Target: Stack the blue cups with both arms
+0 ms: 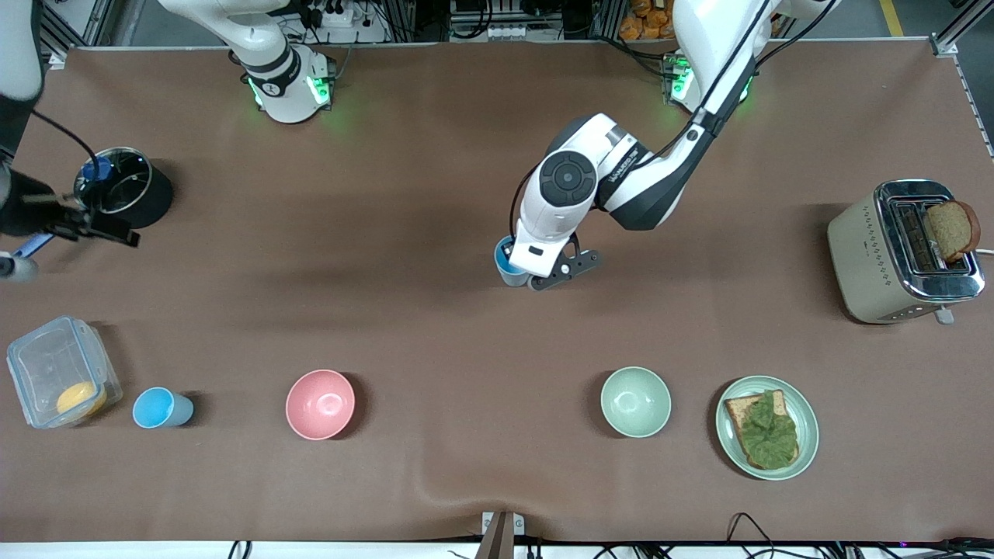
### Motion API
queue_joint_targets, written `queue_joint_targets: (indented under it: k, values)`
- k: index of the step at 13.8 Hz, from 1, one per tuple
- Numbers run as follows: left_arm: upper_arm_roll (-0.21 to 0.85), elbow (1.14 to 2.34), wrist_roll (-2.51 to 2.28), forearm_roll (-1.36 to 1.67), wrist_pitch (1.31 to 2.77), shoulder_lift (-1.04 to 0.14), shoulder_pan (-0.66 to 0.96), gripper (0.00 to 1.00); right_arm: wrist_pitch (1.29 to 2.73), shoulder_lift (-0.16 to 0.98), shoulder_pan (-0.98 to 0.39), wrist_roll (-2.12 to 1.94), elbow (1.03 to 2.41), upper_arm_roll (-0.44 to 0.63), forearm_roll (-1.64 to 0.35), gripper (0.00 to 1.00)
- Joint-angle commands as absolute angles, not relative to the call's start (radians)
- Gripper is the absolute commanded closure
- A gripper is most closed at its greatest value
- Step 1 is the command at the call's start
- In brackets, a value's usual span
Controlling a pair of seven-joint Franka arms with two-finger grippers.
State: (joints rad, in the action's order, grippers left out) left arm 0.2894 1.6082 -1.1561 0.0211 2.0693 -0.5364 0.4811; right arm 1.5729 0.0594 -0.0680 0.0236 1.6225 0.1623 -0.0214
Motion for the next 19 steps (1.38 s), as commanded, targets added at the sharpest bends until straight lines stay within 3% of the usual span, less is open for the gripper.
queue_joint_targets:
  k: [1, 4, 9, 10, 11, 19]
  values:
    - [0.284, 1.623, -1.196, -0.003, 2.085, -0.535, 0.495, 1.00, 1.530, -0.012, -0.020, 0.017, 1.661, 0.091, 0.032, 0.00]
    - [0.285, 1.621, -1.232, -0.003, 2.109, -0.549, 0.503, 1.00, 1.474, -0.009, -0.015, 0.018, 1.570, 0.083, 0.029, 0.00]
    - [0.285, 1.618, -1.238, -0.003, 2.109, -0.551, 0.505, 1.00, 1.473, -0.003, 0.008, 0.034, 1.565, 0.044, 0.021, 0.00]
    - [0.285, 1.614, -1.235, -0.003, 2.108, -0.546, 0.500, 0.43, 1.473, -0.002, 0.005, 0.034, 1.562, 0.044, 0.021, 0.00]
    - [0.281, 1.612, -1.232, -0.006, 2.105, -0.539, 0.500, 0.00, 1.471, 0.005, 0.006, 0.034, 1.548, 0.046, 0.021, 0.00]
    - [0.273, 1.575, -1.018, -0.249, 1.962, -0.261, 0.283, 0.00, 1.483, 0.012, -0.002, 0.130, 1.543, 0.048, 0.005, 0.00]
